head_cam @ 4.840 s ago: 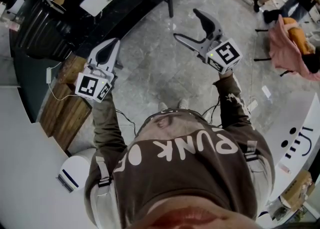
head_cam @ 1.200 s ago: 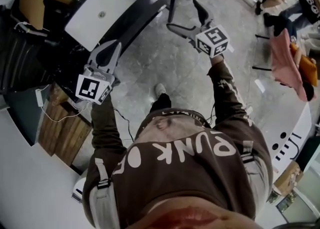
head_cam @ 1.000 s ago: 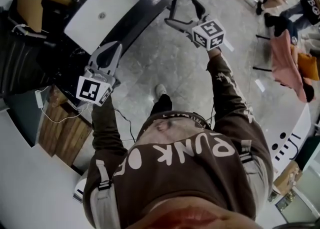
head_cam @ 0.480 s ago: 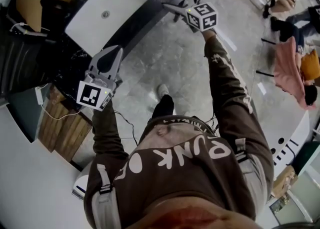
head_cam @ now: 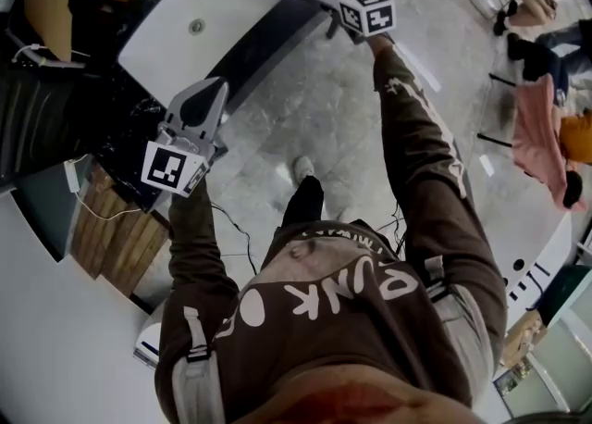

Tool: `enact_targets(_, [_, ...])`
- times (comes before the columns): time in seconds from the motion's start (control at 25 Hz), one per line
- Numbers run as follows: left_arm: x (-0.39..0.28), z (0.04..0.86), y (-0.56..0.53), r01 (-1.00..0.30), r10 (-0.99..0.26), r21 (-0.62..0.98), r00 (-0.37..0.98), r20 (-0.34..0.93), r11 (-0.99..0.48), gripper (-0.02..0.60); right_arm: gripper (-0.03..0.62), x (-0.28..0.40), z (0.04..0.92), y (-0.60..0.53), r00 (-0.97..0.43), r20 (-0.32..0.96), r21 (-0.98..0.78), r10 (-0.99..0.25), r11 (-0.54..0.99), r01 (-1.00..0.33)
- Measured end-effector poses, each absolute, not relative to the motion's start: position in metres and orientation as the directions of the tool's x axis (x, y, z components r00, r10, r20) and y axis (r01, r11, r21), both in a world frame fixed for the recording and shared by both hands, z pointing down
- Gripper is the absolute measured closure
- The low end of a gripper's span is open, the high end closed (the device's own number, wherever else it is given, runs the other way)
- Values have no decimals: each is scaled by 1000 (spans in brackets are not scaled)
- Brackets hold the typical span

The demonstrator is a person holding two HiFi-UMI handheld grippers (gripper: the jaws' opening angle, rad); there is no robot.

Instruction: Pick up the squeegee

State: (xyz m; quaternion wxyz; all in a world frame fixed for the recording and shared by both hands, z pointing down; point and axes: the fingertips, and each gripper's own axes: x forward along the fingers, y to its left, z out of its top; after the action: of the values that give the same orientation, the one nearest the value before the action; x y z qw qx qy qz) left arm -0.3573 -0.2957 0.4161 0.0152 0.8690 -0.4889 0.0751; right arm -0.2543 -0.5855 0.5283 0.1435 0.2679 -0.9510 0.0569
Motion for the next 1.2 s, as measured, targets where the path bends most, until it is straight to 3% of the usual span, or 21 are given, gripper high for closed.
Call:
enact_targets(0.52, [-371,466,-404,-827,-825,-62,545,150,-558,580,52,-276,565,-636,-788,356,-34,-503,836,-548])
enact_targets(0.96, [-365,494,-441,-816,-811,-61,558,179,-575,580,146,-285,590,-656,-743,429,-28,-515,814,-580])
enact_targets(1.04, [-366,496,-446,-817,-811,-61,556,179,-574,580,169,-285,592,-659,-724,446,-5,-526,808,-589])
enact_targets(1.2, [-367,499,-452,-816,-811,-64,556,183,-574,580,281,-280,594,-666,-682,478,25,-554,784,-620])
